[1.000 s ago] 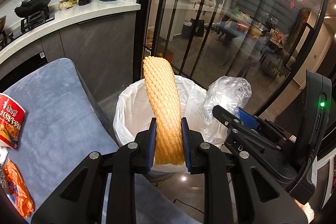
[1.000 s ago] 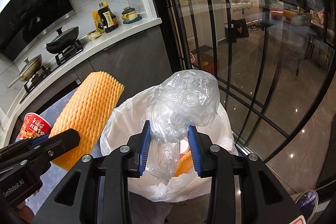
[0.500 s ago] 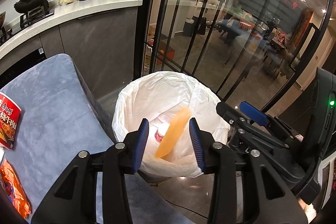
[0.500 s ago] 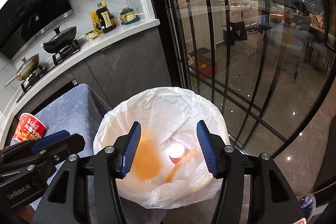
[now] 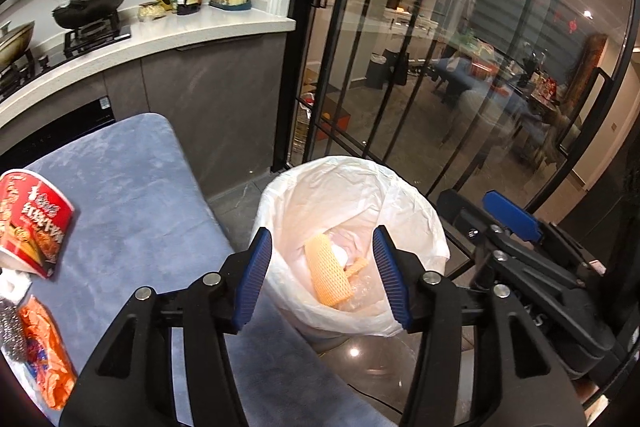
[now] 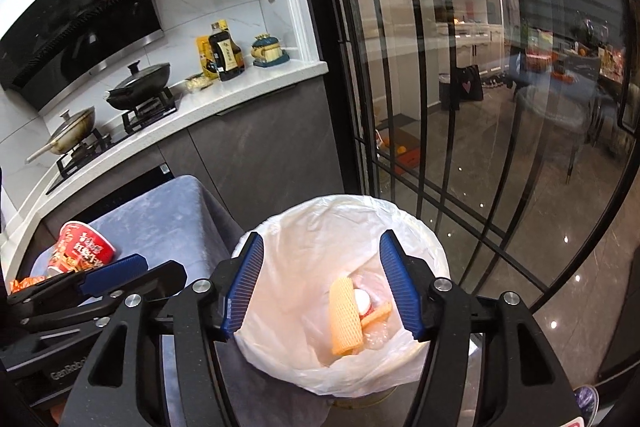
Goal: Collect trash
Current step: 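Carry both items over the bin and open both tools to drop them, then move both tools back over the trash pile, then grasp a white tissue with the left tool while the right grasps the steel scouring ball, then carry both tissues over the bin and open both tools to drop them, then move both tools back over the trash pile on the table, then grasp the steel scouring ball with the left tool while the right grasps the orange bag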
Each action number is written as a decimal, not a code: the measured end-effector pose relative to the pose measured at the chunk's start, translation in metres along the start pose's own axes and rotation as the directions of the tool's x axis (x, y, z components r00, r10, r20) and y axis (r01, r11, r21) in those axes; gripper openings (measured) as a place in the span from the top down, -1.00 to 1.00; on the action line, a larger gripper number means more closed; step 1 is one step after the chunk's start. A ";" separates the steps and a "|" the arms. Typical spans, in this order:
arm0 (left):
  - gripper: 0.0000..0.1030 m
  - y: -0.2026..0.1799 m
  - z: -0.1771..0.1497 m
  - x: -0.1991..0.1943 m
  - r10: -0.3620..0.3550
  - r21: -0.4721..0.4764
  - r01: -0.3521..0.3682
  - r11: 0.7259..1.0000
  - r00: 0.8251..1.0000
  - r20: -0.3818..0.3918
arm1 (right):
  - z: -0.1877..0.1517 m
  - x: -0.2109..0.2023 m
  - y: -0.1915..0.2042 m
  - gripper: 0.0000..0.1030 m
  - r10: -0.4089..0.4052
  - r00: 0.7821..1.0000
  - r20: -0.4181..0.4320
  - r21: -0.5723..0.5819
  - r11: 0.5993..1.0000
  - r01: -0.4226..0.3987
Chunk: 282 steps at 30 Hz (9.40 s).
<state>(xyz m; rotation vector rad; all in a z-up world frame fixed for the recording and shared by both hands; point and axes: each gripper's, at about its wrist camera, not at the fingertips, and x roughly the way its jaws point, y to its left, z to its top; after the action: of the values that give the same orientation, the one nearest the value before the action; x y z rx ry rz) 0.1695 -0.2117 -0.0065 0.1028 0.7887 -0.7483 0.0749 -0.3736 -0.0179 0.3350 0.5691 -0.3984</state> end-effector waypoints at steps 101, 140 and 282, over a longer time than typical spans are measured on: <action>0.77 0.390 -0.191 -0.188 0.450 -0.612 -0.439 0.657 0.880 -0.149 | -0.150 0.097 0.467 0.74 0.283 0.801 -0.528 -0.477 0.682 -0.555; 0.77 0.149 -0.056 -0.217 0.322 -0.249 -0.274 0.929 0.929 0.181 | 0.011 -0.090 0.201 0.88 0.444 0.896 -0.030 -0.241 0.866 -0.438; -0.77 0.306 -0.144 -0.135 0.381 -0.487 -0.391 0.781 0.916 -0.124 | -0.160 0.053 0.312 -0.11 0.338 0.820 -0.462 -0.166 0.875 -0.454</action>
<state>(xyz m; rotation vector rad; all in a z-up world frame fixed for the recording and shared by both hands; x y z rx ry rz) 0.2165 0.1424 -0.0743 -0.1998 0.9232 -0.1309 0.1843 -0.0505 -0.1143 0.2686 0.9439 0.1742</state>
